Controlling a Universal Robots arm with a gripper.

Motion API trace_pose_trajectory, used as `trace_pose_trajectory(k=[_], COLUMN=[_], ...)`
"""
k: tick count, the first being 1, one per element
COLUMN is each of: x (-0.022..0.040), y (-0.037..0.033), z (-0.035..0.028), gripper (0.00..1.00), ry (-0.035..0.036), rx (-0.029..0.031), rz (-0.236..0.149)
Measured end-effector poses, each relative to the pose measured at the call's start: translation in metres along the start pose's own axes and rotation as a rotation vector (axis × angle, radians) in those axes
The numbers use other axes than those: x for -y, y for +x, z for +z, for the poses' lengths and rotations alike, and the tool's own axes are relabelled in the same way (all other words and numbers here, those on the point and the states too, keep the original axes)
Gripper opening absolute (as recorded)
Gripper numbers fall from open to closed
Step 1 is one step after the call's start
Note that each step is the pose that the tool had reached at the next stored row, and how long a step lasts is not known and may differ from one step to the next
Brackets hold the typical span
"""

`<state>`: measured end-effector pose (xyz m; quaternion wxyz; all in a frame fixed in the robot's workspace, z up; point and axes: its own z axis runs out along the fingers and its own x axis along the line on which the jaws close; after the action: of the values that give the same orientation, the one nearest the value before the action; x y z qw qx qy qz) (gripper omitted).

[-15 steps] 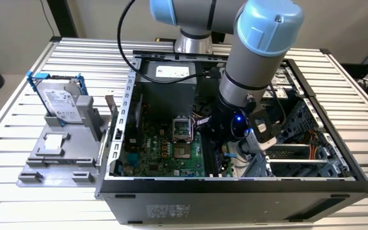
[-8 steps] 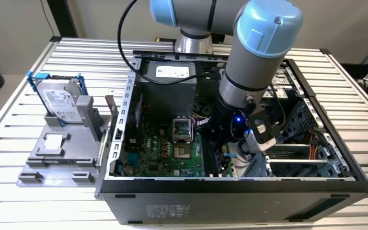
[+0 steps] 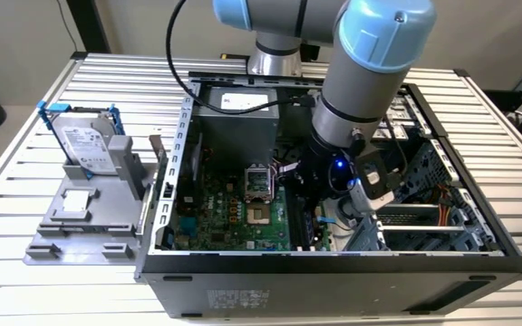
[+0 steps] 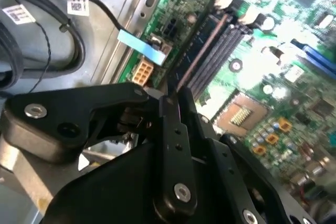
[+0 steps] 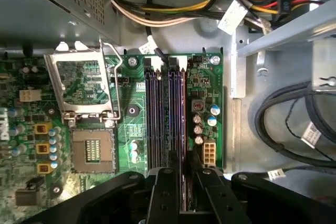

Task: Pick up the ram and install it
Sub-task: 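Insert the ram into the slot, then press down the ram until it locks into place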

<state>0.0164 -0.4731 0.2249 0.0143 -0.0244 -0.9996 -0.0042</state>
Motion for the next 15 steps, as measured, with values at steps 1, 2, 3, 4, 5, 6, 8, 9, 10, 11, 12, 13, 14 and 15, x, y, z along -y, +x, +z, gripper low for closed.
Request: trace_pose_trajectory(k=[1, 2, 3, 4, 5, 6, 8, 9, 10, 11, 12, 13, 14, 15], x=[0.0000, -0.0001, -0.0001, -0.0001, -0.0002, -0.0002, -0.0002, -0.0002, -0.0002, -0.0002, -0.0002, -0.0002, -0.0002, -0.0002], y=[0.0001, 0.0003, 0.0004, 0.0005, 0.0006, 0.0007, 0.0007, 0.0007, 0.0007, 0.0007, 0.0007, 0.0007, 0.0007, 0.0007], z=[-0.0045, -0.0094, -0.0137, -0.0183, -0.0225, -0.0242, -0.0241, -0.0241, -0.0241, -0.0241, -0.0241, -0.0241, -0.0241, -0.0242], gripper=[1.00, 1.00, 1.00, 1.00, 1.00, 1.00, 1.00, 0.00, 0.00, 0.00, 0.00, 0.00, 0.00, 0.00], ry=[0.0002, -0.0001, 0.0003, 0.0001, 0.0005, 0.0012, 0.0010, 0.0011, 0.0010, 0.0013, 0.0013, 0.0014, 0.0014, 0.0024], rx=[0.0000, 0.0000, 0.0000, 0.0000, -0.0001, -0.0001, 0.0000, 0.0000, 0.0000, 0.0000, 0.0000, 0.0000, 0.0000, 0.0000], rz=[0.000, 0.000, 0.000, 0.000, 0.000, -0.001, 0.000, 0.000, 0.000, 0.000, 0.000, 0.000, 0.000, 0.000])
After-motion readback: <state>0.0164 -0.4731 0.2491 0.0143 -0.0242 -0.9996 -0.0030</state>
